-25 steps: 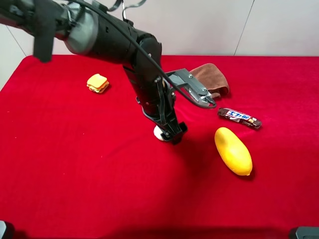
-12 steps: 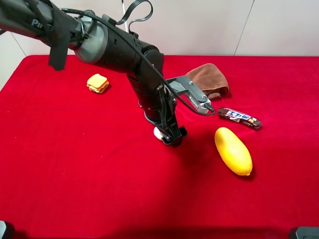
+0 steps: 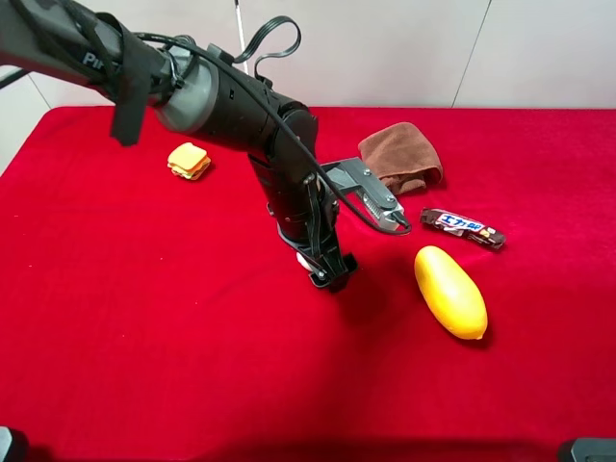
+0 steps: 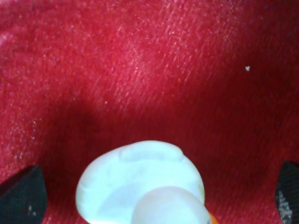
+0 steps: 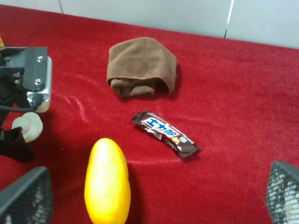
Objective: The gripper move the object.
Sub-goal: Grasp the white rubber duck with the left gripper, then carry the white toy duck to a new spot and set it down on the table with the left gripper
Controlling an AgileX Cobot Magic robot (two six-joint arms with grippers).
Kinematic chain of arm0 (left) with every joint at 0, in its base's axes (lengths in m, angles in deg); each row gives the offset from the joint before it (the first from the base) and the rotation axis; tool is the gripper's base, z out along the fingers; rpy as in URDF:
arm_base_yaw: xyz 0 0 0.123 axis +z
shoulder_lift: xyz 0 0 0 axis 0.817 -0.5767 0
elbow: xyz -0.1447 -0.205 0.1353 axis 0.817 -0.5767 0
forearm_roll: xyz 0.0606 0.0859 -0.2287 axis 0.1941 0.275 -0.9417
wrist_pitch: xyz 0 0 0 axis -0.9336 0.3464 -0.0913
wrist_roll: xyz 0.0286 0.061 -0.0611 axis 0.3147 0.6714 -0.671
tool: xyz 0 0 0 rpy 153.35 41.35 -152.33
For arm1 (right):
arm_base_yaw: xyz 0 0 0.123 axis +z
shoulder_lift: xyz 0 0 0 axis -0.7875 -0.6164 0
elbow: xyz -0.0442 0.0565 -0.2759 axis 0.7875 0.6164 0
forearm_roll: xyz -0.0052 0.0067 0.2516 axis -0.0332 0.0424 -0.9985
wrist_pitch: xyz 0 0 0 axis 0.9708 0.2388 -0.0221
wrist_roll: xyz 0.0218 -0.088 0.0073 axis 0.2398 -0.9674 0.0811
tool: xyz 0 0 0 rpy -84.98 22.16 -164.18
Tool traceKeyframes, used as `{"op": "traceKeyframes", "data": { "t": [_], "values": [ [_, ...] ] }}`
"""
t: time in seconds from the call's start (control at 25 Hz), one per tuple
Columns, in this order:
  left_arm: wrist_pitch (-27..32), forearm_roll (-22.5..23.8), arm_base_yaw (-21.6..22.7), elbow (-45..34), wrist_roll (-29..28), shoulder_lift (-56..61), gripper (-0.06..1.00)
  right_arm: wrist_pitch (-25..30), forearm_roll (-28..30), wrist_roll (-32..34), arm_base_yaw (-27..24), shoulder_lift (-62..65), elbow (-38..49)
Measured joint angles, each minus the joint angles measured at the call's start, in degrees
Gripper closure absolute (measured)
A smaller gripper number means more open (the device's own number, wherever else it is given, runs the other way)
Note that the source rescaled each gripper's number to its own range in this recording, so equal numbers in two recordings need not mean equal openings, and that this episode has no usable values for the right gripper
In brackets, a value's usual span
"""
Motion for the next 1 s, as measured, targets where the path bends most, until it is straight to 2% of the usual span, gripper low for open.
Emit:
{"op": "traceKeyframes", "data": {
  "t": [0.2,0.32,0.56,0.76,1.0],
  "values": [
    [0.0,0.0,-0.48,0.0,0.0,0.0,0.01,0.0,0.0,0.0,0.0,0.0,0.0],
    [0.0,0.0,-0.66,0.0,0.0,0.0,0.1,0.0,0.0,0.0,0.0,0.0,0.0],
    [-0.05,0.0,-0.66,0.0,0.06,0.0,0.45,0.0,0.0,0.0,0.0,0.0,0.0],
    [-0.05,0.0,-0.66,0.0,0.06,0.0,0.81,-0.06,0.0,0.0,0.0,0.0,0.0],
    [-0.05,0.0,-0.66,0.0,0.06,0.0,0.85,-0.06,0.0,0.0,0.0,0.0,0.0]
  ]
}}
